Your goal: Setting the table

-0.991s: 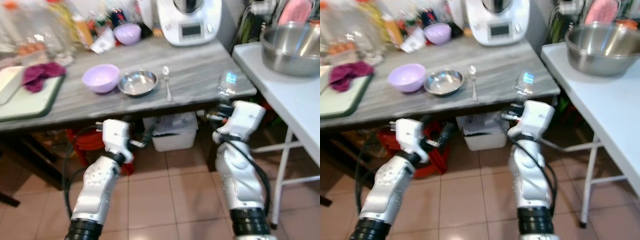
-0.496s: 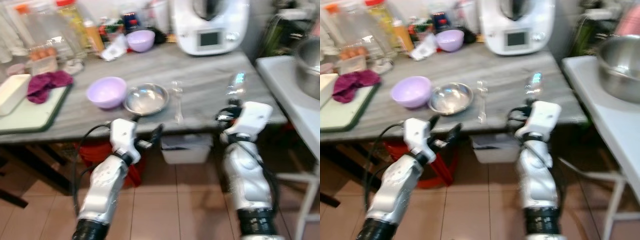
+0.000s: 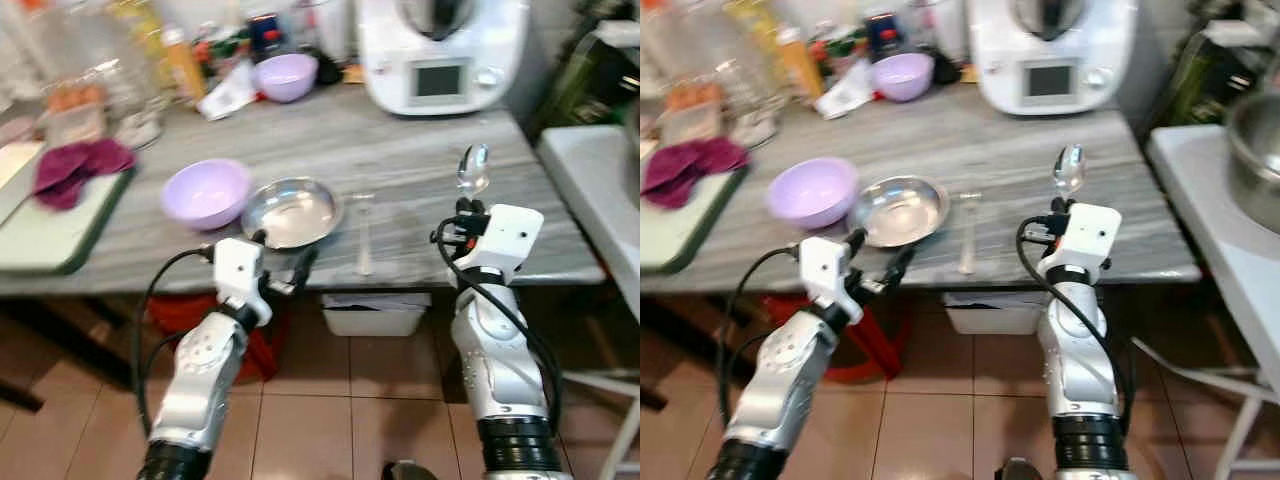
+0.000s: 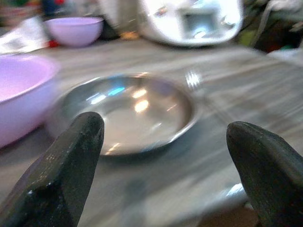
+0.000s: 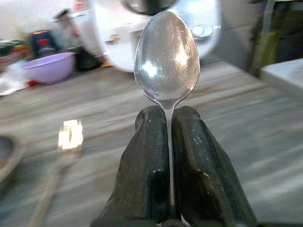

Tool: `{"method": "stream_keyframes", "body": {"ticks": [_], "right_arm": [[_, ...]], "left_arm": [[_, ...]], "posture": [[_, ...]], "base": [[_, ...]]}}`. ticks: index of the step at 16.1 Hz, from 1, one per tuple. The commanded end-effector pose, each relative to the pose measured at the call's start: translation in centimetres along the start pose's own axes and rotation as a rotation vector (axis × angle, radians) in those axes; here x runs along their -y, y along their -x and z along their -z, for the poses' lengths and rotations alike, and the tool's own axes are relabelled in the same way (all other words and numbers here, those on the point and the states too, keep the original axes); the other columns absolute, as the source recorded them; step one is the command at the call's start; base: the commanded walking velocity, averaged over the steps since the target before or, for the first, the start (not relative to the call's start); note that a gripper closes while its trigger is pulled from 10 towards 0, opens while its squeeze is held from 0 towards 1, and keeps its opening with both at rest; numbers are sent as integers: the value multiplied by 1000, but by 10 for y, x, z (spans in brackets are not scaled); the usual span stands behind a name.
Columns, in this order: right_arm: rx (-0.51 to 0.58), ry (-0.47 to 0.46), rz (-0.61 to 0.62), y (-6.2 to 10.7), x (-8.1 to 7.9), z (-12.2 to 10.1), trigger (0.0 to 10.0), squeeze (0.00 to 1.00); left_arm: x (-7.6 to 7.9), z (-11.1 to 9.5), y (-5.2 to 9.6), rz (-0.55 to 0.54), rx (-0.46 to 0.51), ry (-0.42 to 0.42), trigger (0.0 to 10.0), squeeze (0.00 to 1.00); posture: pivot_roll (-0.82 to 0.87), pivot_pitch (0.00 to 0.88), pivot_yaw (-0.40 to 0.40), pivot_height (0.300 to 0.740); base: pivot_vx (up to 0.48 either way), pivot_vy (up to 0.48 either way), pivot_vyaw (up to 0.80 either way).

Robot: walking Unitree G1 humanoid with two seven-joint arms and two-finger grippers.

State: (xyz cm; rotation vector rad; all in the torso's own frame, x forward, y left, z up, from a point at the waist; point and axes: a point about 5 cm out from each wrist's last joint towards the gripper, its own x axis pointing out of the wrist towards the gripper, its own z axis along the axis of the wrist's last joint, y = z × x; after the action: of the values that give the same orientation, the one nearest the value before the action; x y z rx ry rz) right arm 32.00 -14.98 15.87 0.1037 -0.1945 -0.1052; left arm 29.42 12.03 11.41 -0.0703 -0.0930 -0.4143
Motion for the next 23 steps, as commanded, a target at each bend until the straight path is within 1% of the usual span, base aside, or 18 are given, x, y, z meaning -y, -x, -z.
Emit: {"method": "stream_keyframes", "body": {"ticks": [1, 3, 4, 6, 8, 9, 10, 11, 12, 13, 14, 15, 17, 18, 19, 20, 23], "right_arm": [[0, 11, -27, -1, -5, -2, 10000, 0], [-11, 14, -28, -2, -2, -2, 10000, 0], [-32, 37, -37, -3, -1, 0, 10000, 0], [-53, 58, -37, -4, 1, 2, 10000, 0], [-59, 69, -42, -5, 2, 2, 10000, 0], [-123, 59, -67, -7, 2, 9, 10000, 0], [-180, 102, -72, -8, 6, 17, 10000, 0], [-179, 109, -69, -8, 6, 17, 10000, 0], [-193, 99, -102, -11, 5, 17, 10000, 0], [-192, 106, -106, -19, 7, 12, 10000, 0], [-191, 100, -103, -22, 9, 10, 10000, 0], [-194, 98, -105, -24, 9, 8, 10000, 0], [-206, 81, -106, -28, 9, 6, 10000, 0], [-210, 81, -108, -29, 10, 6, 10000, 0], [-258, 68, -147, -33, 5, 10, 10000, 0], [-274, 66, -156, -35, 3, 11, 10000, 0], [-301, 57, -145, -40, 3, 14, 10000, 0]], "left_arm": [[-8, 0, 7, -21, -2, -27, 10000, 0], [-11, 2, 12, -27, -9, -33, 10000, 0], [-13, 4, 17, -22, -13, -41, 10000, 0], [-17, 10, 27, 9, -43, -65, 10000, 0], [-19, 11, 31, 31, -53, -78, 10000, 0], [-20, 12, 32, 41, -60, -78, 10000, 0], [-19, 14, 33, 47, -73, -59, 10000, 0], [-19, 15, 34, 48, -75, -55, 10000, 0], [-18, 16, 35, 67, -76, -57, 10000, 0], [-13, 17, 36, 83, -83, -51, 10000, 0], [-12, 18, 36, 86, -88, -39, 10000, 0], [-12, 19, 37, 76, -92, -13, 10000, 0], [-14, 18, 38, 68, -94, -10, 10000, 0], [-14, 18, 38, 68, -94, -12, 10000, 0], [-15, 18, 38, 75, -100, -18, 10000, 0], [-14, 18, 38, 81, -103, -19, 10000, 0], [-9, 18, 37, 129, -105, -14, 10000, 0]], "posture": [[-99, 104, 117, 740], [-98, 101, 112, 740], [-100, 100, 110, 740], [-109, 99, 106, 740], [-110, 101, 104, 740], [-115, 106, 100, 740], [-119, 107, 99, 740], [-119, 107, 99, 740], [-119, 107, 99, 740], [-120, 117, 100, 740], [-120, 117, 100, 740], [-117, 123, 103, 740], [-109, 126, 108, 740], [-109, 126, 108, 740], [-107, 127, 113, 740], [-106, 127, 114, 740], [-103, 129, 117, 740]], "base": [[0, 0, 0], [0, 0, 0], [0, 0, 0], [0, 0, 0], [0, 0, 0], [0, 0, 0], [0, 0, 0], [0, 0, 0], [0, 0, 0], [0, 0, 0], [0, 0, 0], [0, 0, 0], [0, 0, 0], [0, 0, 0], [0, 0, 0], [0, 0, 0], [0, 0, 0]]}}
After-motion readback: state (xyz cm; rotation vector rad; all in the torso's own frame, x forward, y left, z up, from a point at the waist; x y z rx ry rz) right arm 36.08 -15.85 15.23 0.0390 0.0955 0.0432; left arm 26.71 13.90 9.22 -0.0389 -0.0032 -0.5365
